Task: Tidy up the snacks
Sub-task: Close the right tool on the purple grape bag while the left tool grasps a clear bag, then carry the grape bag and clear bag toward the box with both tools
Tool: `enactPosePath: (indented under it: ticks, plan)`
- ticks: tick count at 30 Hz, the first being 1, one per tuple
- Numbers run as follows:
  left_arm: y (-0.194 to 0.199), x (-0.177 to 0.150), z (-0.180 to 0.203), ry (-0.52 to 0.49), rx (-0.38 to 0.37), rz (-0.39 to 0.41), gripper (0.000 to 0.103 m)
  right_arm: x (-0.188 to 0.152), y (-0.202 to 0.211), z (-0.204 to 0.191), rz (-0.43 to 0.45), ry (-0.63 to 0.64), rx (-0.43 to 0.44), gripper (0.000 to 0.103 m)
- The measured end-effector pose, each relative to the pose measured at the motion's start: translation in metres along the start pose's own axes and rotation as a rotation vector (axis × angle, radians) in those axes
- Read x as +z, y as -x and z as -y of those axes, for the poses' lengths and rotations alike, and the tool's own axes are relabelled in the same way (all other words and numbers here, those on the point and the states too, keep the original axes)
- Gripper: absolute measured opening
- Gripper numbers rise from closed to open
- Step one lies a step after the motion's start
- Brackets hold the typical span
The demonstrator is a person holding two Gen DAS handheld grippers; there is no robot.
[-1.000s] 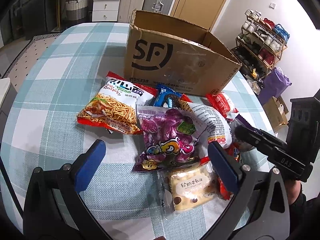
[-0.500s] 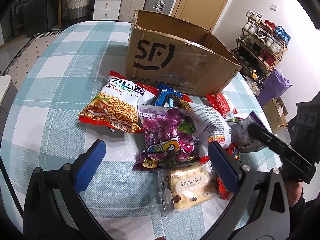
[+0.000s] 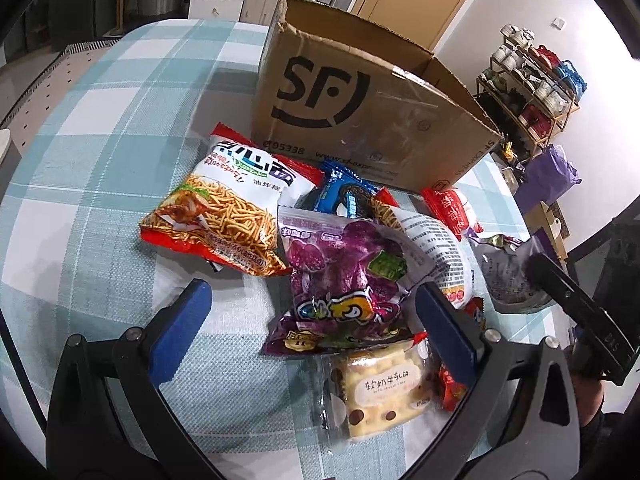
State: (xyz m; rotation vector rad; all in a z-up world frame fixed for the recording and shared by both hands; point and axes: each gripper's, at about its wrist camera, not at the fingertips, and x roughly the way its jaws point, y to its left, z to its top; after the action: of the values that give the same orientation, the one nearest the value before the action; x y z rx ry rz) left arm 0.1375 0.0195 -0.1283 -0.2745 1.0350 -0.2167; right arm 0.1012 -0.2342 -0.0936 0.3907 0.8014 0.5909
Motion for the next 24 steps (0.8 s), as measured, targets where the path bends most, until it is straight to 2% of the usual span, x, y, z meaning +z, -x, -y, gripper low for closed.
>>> enactPosePath:
  ticks: [4,9,12,13,19,22,24]
  plan:
    - [-0.006,0.002,-0.002,0.010,-0.023,-0.011,0.099,0.000,0.001,0.001,0.005,-0.003,0.000,0.036]
    - [-0.012,0.003,0.003,-0.023,-0.050,-0.006,0.084,0.001,0.002,0.000,0.008,-0.001,-0.001,0.036]
    - [-0.020,0.002,0.004,-0.025,-0.108,-0.025,0.066,0.000,0.001,0.000,0.009,-0.002,-0.002,0.036]
    - [-0.021,0.003,0.005,-0.024,-0.132,-0.035,0.056,0.000,0.001,-0.001,0.009,-0.002,0.000,0.036]
    - [-0.018,0.002,0.007,-0.030,-0.160,-0.024,0.048,0.000,0.008,-0.005,0.024,0.005,-0.001,0.036]
    - [-0.012,0.000,0.008,-0.032,-0.157,-0.012,0.041,-0.001,0.012,-0.005,0.031,0.002,-0.002,0.036]
    - [-0.010,-0.002,0.009,-0.045,-0.147,-0.013,0.041,-0.001,0.014,-0.006,0.037,0.002,-0.004,0.036]
